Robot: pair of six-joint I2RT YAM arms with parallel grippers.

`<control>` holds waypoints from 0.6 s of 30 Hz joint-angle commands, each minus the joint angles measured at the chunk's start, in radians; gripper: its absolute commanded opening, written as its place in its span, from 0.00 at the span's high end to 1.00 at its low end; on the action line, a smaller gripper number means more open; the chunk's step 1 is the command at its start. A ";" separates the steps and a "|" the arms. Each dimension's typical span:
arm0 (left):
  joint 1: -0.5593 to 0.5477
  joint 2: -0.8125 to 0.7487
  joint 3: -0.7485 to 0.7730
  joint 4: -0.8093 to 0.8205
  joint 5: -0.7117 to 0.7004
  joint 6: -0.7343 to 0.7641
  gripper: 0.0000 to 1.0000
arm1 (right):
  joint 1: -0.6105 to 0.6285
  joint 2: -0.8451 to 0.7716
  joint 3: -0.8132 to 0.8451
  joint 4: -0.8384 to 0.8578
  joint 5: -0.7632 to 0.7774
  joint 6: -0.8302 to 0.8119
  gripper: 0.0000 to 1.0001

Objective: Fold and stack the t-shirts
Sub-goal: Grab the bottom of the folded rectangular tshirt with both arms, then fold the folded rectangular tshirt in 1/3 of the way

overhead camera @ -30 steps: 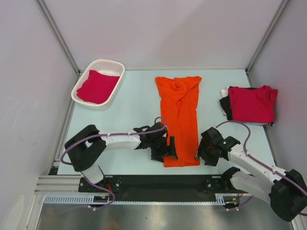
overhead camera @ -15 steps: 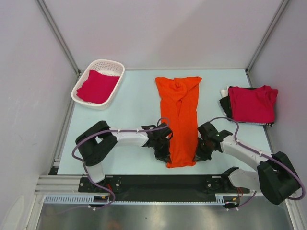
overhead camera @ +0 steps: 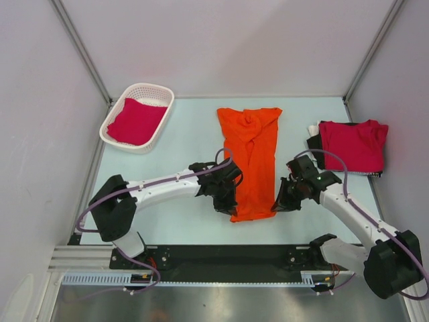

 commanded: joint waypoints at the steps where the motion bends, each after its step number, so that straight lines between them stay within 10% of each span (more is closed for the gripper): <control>1: 0.011 0.020 0.099 -0.106 -0.049 0.033 1.00 | -0.068 0.066 0.100 -0.015 -0.036 -0.103 1.00; 18: 0.312 0.327 0.487 -0.198 0.006 0.260 1.00 | -0.194 0.588 0.525 0.119 -0.085 -0.208 0.99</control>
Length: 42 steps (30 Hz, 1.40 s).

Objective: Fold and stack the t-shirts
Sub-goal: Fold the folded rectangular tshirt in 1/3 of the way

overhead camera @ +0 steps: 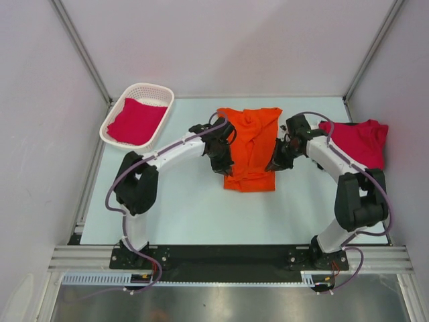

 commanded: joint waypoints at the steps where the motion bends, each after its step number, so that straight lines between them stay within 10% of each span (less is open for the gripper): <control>1: 0.054 0.097 0.122 -0.051 0.031 0.098 1.00 | -0.017 0.110 0.104 0.030 -0.005 -0.033 0.99; 9: 0.077 0.230 0.251 -0.068 0.086 0.144 0.91 | -0.020 0.282 0.206 0.017 0.048 -0.029 0.96; 13: 0.086 0.256 0.294 -0.062 0.106 0.159 0.12 | -0.020 0.319 0.255 0.020 0.078 -0.029 0.72; 15: 0.091 0.244 0.297 -0.059 0.088 0.154 0.03 | -0.017 0.310 0.259 0.065 0.090 -0.025 0.35; 18: 0.099 0.235 0.301 -0.044 0.088 0.153 0.00 | -0.010 0.248 0.243 0.155 0.105 -0.013 0.00; 24: 0.120 0.226 0.279 -0.013 0.088 0.147 0.01 | -0.013 0.129 0.178 0.303 0.118 0.016 0.00; 25: 0.120 0.217 0.275 -0.007 0.088 0.153 0.15 | -0.014 0.112 0.174 0.313 0.114 0.016 0.00; 27: 0.122 0.162 0.256 0.005 0.070 0.159 0.50 | -0.023 0.055 0.157 0.321 0.087 0.016 0.05; 28: 0.122 0.139 0.245 0.010 0.060 0.159 0.99 | -0.030 0.037 0.137 0.321 0.076 0.014 0.11; 30: 0.122 0.070 0.204 0.010 0.057 0.160 1.00 | -0.054 -0.011 0.109 0.307 0.026 0.004 0.34; 31: 0.120 0.048 0.187 0.010 0.062 0.164 1.00 | -0.066 -0.022 0.073 0.298 0.006 0.001 0.80; 32: 0.119 0.030 0.169 0.010 0.066 0.167 1.00 | -0.076 -0.035 0.051 0.291 -0.008 0.001 1.00; 38: 0.116 -0.141 -0.014 0.019 -0.036 0.165 1.00 | -0.117 -0.108 -0.087 0.251 -0.088 -0.030 1.00; 39: 0.117 -0.156 -0.035 0.024 -0.037 0.180 0.95 | -0.119 -0.112 -0.096 0.248 -0.099 -0.035 1.00; 40: 0.117 -0.156 -0.040 0.021 -0.023 0.190 0.54 | -0.120 -0.126 -0.107 0.244 -0.102 -0.032 1.00; 42: 0.117 -0.138 -0.055 0.002 -0.003 0.199 0.14 | -0.120 -0.143 -0.132 0.246 -0.108 -0.026 1.00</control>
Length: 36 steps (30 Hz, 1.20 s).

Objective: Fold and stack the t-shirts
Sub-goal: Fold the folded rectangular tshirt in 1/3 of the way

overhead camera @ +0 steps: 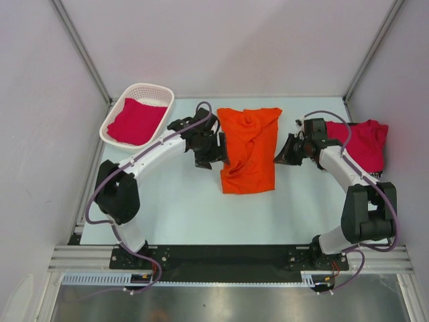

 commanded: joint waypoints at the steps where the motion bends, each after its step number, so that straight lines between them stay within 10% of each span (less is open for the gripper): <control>1: 0.000 -0.009 -0.045 -0.001 -0.009 0.029 0.01 | 0.001 -0.070 -0.036 -0.011 -0.058 -0.013 1.00; 9: -0.002 0.050 -0.028 0.024 0.028 0.042 0.00 | 0.004 -0.007 -0.033 0.006 -0.072 -0.014 0.99; 12: -0.002 0.048 -0.008 0.015 0.023 0.045 0.01 | 0.016 0.054 -0.013 0.055 -0.120 -0.022 0.69; 13: -0.002 0.045 -0.007 0.010 0.022 0.046 0.01 | 0.022 0.075 0.018 0.055 -0.121 -0.028 0.38; 17: 0.000 0.030 -0.020 -0.007 0.008 0.059 0.00 | 0.082 0.160 0.104 0.043 -0.088 -0.089 0.00; 36: 0.071 -0.012 -0.079 -0.031 -0.003 0.086 0.00 | 0.170 0.411 0.302 0.052 -0.023 -0.142 0.05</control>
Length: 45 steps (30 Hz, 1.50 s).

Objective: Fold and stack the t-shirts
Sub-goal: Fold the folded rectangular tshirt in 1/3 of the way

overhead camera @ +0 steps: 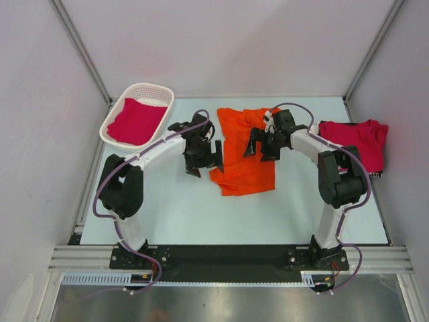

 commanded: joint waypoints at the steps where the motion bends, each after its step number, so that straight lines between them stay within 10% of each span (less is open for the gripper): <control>1: 0.023 -0.052 0.004 -0.005 -0.008 0.027 0.00 | 0.002 0.042 0.076 0.011 0.001 -0.039 0.07; 5: 0.035 -0.048 0.004 -0.008 -0.007 0.031 0.00 | 0.004 0.102 0.104 0.024 -0.038 -0.025 0.24; 14: 0.069 -0.042 0.009 -0.013 -0.005 0.039 0.00 | 0.002 0.190 0.176 -0.004 -0.058 -0.030 0.27; 20: 0.080 -0.035 0.007 -0.014 -0.008 0.039 0.00 | -0.007 0.220 0.195 0.004 -0.125 -0.016 0.86; 45: 0.084 -0.016 -0.025 -0.014 -0.015 0.039 0.00 | -0.127 -0.016 0.113 0.051 -0.021 0.009 1.00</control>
